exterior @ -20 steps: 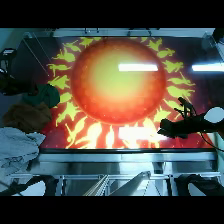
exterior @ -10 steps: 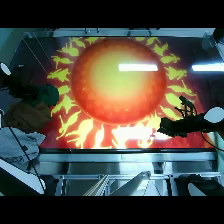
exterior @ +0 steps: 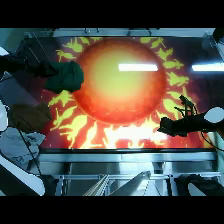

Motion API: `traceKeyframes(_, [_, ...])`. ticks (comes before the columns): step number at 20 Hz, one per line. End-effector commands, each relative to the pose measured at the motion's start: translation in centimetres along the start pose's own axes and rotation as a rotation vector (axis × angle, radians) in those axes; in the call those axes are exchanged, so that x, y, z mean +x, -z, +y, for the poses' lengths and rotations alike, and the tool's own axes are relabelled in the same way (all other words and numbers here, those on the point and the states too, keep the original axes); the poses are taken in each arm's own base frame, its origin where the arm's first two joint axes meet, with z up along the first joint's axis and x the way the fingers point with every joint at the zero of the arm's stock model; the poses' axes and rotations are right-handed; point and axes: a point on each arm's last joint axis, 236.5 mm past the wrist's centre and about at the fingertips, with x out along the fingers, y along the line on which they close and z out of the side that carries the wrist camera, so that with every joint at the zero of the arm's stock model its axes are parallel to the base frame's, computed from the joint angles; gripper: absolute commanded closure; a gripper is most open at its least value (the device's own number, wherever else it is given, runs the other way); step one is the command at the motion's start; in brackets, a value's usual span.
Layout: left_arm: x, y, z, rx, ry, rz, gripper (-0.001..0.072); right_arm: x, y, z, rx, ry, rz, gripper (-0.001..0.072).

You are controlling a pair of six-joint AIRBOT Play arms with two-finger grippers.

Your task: Fold the shirts.

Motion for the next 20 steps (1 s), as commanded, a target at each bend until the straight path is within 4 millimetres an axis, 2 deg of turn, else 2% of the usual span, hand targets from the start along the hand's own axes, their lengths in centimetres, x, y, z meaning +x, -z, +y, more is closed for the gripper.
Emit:
traceKeyframes(1, [-2.4,-1.0,-16.3,0.186,0.325,-0.069,0.0691,0.0,0.8,0.0,0.000,0.001,0.032,0.0698])
traceKeyframes(3, [-1.4,2.2,-20.2,0.219,0.341,0.028,0.0690,-0.1,1.9,-0.1,-0.036,0.002,0.080,0.0698])
traceKeyframes(6, [1.9,7.7,-23.1,0.228,0.349,0.185,0.0690,-0.1,2.2,-0.1,-0.086,0.000,0.094,0.0697])
traceKeyframes(9, [6.7,13.3,-23.5,0.192,0.330,0.342,0.0693,-0.1,2.2,-0.3,-0.106,0.006,0.094,0.0697])
traceKeyframes(12, [11.4,18.0,-21.0,0.171,0.211,0.442,0.0679,-0.2,2.6,-0.3,-0.109,0.005,0.110,0.0697])
traceKeyframes(14, [13.0,20.2,-19.7,0.161,0.154,0.492,0.0363,-0.2,3.0,-0.3,-0.111,0.005,0.127,0.0692])
traceKeyframes(15, [13.3,20.7,-19.3,0.162,0.142,0.507,0.0363,-0.2,3.0,-0.2,-0.112,0.004,0.129,0.0685])
traceKeyframes(16, [13.2,20.8,-19.1,0.161,0.141,0.519,0.0363,-0.2,3.0,-0.2,-0.112,0.004,0.128,0.0565])
traceKeyframes(17, [12.7,20.6,-19.0,0.158,0.146,0.526,0.0363,-0.2,3.0,-0.2,-0.112,0.004,0.129,0.0304])
traceKeyframes(18, [11.9,20.2,-19.0,0.157,0.153,0.532,0.0363,-0.2,3.0,0.0,-0.109,-0.004,0.126,0.0189])
traceKeyframes(20, [9.3,19.4,-18.3,0.127,0.163,0.557,0.0363,-0.1,2.6,1.0,-0.099,-0.048,0.110,0.0200])
